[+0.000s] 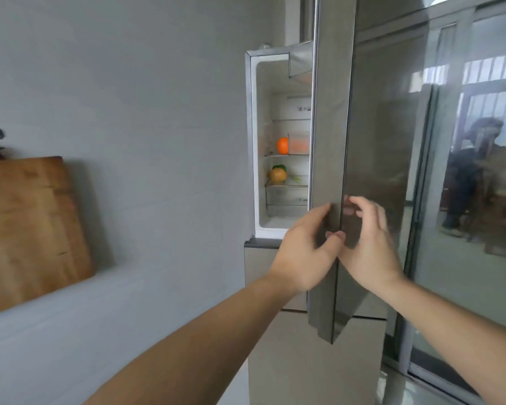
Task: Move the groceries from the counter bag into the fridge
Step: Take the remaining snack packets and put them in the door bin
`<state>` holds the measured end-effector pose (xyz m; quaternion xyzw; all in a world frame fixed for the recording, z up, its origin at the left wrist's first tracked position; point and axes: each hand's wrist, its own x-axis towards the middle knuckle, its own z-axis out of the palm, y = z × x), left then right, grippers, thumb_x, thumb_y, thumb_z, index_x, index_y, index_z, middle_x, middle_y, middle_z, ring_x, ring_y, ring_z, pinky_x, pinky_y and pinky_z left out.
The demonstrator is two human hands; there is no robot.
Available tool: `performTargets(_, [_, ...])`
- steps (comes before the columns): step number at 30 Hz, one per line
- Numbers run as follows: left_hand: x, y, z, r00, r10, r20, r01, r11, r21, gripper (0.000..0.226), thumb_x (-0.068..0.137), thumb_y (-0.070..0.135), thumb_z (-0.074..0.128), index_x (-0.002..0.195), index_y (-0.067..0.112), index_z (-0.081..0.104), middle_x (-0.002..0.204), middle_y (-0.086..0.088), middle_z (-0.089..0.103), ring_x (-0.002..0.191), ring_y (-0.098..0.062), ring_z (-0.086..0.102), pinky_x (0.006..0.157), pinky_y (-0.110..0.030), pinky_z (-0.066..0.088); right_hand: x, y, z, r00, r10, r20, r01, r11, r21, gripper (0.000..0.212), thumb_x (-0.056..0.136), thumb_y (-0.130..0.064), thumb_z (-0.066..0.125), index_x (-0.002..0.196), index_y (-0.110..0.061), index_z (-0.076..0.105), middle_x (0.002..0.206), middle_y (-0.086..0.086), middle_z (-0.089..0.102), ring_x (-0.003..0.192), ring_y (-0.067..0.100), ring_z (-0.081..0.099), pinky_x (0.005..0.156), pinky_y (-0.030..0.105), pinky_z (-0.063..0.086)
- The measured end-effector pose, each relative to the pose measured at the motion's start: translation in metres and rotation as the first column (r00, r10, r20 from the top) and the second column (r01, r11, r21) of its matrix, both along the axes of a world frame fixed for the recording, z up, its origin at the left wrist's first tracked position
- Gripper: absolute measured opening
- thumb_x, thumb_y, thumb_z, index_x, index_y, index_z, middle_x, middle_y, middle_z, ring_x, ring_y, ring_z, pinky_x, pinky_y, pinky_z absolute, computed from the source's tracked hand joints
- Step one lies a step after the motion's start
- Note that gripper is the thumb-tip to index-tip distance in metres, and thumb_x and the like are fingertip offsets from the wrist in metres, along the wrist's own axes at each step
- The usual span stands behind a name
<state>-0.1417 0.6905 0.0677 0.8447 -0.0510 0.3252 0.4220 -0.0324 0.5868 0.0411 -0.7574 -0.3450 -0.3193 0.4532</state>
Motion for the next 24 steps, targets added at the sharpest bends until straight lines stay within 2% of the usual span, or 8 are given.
performTargets(3, [0.004, 0.026, 0.001, 0.997, -0.009, -0.073, 0.003, 0.997, -0.072, 0.044, 0.098, 0.023, 0.050, 0.141, 0.024, 0.043, 0.098, 0.042, 0.042, 0.085, 0.039, 0.036, 0.072, 0.011, 0.026, 0.004, 0.035, 0.003, 1.000, 0.006, -0.020, -0.007, 0.997, -0.078, 0.074, 0.076, -0.020, 0.074, 0.141, -0.023, 0.040, 0.141, -0.001, 0.037, 0.122, 0.022, 0.049, 0.089, 0.032, 0.042])
performTargets(6, [0.014, 0.056, 0.002, 0.994, -0.006, -0.105, -0.008, 0.992, -0.130, 0.050, 0.099, 0.026, 0.049, 0.147, 0.024, 0.034, 0.099, 0.046, 0.033, 0.082, 0.040, 0.034, 0.069, 0.012, 0.024, 0.014, 0.072, 0.004, 1.000, 0.002, -0.018, -0.004, 0.989, -0.147, 0.078, 0.076, -0.022, 0.071, 0.145, -0.026, 0.036, 0.149, -0.001, 0.030, 0.132, 0.023, 0.040, 0.101, 0.033, 0.034])
performTargets(9, [0.030, 0.093, 0.003, 0.991, -0.010, -0.136, -0.014, 0.984, -0.178, 0.054, 0.099, 0.032, 0.048, 0.149, 0.028, 0.030, 0.116, 0.036, 0.035, 0.102, 0.026, 0.034, 0.076, 0.009, 0.020, 0.031, 0.109, 0.006, 0.999, -0.035, 0.005, 0.036, 0.975, -0.221, 0.083, 0.075, -0.029, 0.068, 0.148, -0.030, 0.030, 0.156, -0.001, 0.020, 0.141, 0.025, 0.026, 0.110, 0.041, 0.027])
performTargets(13, [0.061, 0.145, 0.007, 0.989, 0.006, -0.149, -0.044, 0.966, -0.253, 0.047, 0.100, 0.029, 0.047, 0.146, 0.029, 0.036, 0.118, 0.033, 0.042, 0.112, 0.019, 0.044, 0.083, 0.003, 0.027, 0.063, 0.152, 0.012, 0.989, -0.113, 0.093, 0.137, 0.934, -0.329, 0.083, 0.080, -0.037, 0.067, 0.150, -0.035, 0.023, 0.160, 0.000, 0.009, 0.145, 0.024, 0.016, 0.111, 0.044, 0.023])
performTargets(16, [0.087, 0.179, 0.008, 0.984, 0.008, -0.180, -0.066, 0.946, -0.319, 0.038, 0.100, 0.032, 0.045, 0.135, 0.041, 0.037, 0.113, 0.039, 0.044, 0.112, 0.014, 0.046, 0.099, -0.020, 0.039, 0.091, 0.174, 0.016, 0.973, -0.164, 0.160, 0.215, 0.897, -0.386, 0.083, 0.082, -0.039, 0.066, 0.151, -0.038, 0.019, 0.162, 0.000, 0.005, 0.148, 0.023, 0.010, 0.114, 0.042, 0.017])
performTargets(19, [0.115, 0.207, 0.007, 0.979, 0.044, -0.199, -0.115, 0.927, -0.357, 0.069, 0.082, 0.048, 0.050, 0.147, 0.032, 0.033, 0.146, 0.022, 0.041, 0.134, -0.003, 0.039, 0.113, -0.041, 0.034, 0.116, 0.193, 0.021, 0.960, -0.201, 0.196, 0.271, 0.845, -0.461, 0.085, 0.085, -0.044, 0.063, 0.152, -0.041, 0.010, 0.162, 0.000, -0.005, 0.149, 0.022, -0.002, 0.116, 0.042, 0.012])
performTargets(21, [0.133, 0.224, 0.007, 0.982, 0.061, -0.178, -0.125, 0.918, -0.376, 0.071, 0.075, 0.043, 0.051, 0.144, 0.030, 0.039, 0.143, 0.014, 0.048, 0.133, -0.006, 0.043, 0.113, -0.038, 0.035, 0.130, 0.205, 0.024, 0.954, -0.207, 0.216, 0.292, 0.800, -0.524, 0.087, 0.087, -0.045, 0.060, 0.152, -0.042, 0.002, 0.161, 0.000, -0.014, 0.149, 0.023, -0.010, 0.118, 0.044, 0.010])
performTargets(24, [0.151, 0.243, 0.011, 0.982, 0.074, -0.175, -0.134, 0.922, -0.363, 0.051, 0.079, 0.026, 0.056, 0.130, 0.031, 0.052, 0.124, 0.018, 0.061, 0.118, -0.002, 0.054, 0.101, -0.026, 0.042, 0.148, 0.221, 0.025, 0.948, -0.210, 0.238, 0.312, 0.758, -0.573, 0.088, 0.087, -0.044, 0.059, 0.152, -0.041, -0.001, 0.160, 0.002, -0.021, 0.148, 0.026, -0.015, 0.119, 0.047, 0.009])
